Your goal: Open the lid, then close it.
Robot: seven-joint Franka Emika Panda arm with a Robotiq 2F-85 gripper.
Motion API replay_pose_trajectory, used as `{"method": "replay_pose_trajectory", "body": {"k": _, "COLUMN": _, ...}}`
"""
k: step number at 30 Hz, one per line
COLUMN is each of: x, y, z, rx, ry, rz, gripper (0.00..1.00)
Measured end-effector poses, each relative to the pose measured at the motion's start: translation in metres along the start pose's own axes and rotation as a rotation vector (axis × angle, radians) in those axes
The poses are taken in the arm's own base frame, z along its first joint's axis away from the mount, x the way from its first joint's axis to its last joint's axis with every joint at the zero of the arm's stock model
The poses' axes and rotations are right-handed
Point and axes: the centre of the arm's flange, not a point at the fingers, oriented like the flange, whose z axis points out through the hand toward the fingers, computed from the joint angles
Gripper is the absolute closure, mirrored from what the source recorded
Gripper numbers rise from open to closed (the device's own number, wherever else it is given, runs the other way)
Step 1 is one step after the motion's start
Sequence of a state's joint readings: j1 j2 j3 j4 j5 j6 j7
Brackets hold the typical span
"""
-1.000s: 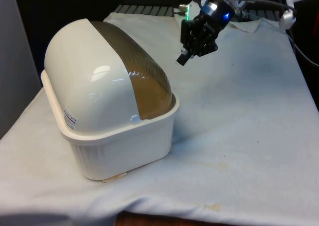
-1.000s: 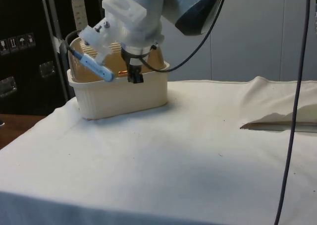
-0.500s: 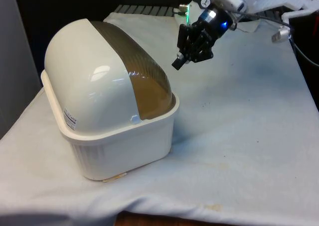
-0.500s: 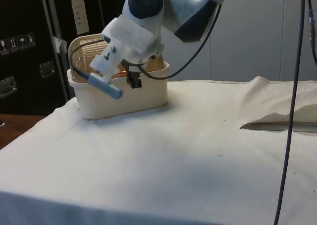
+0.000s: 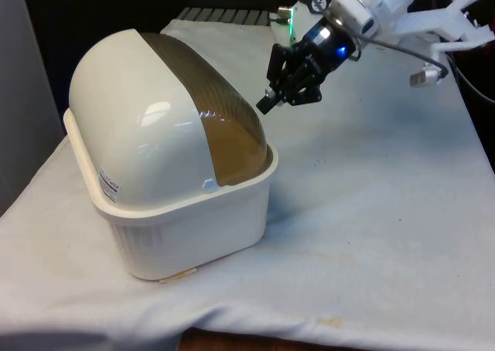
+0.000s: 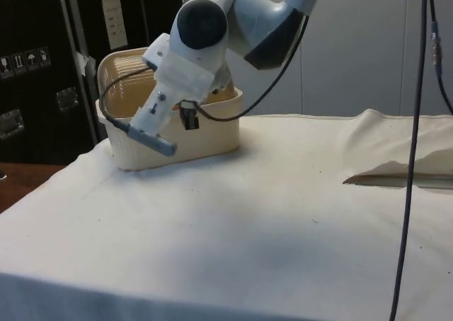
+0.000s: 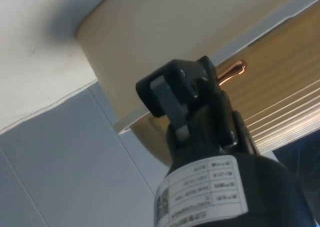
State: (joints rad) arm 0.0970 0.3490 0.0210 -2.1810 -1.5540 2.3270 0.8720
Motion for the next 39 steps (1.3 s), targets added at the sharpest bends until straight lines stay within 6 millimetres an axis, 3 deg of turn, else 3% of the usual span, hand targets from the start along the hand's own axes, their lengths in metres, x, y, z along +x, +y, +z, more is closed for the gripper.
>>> {"method": "replay_pose_trajectory", "body": {"k": 15, "x": 0.006, "y": -0.007, "z": 0.011, "rx": -0.058, "ry": -0.021, "rz": 0.042, "gripper": 1.00}}
{"method": "replay_pose_trajectory", "body": {"k": 39, "x": 0.010, "y": 0.000, "z": 0.019, "rx": -0.094, "ry": -0.037, "rz": 0.182, "gripper": 1.00}}
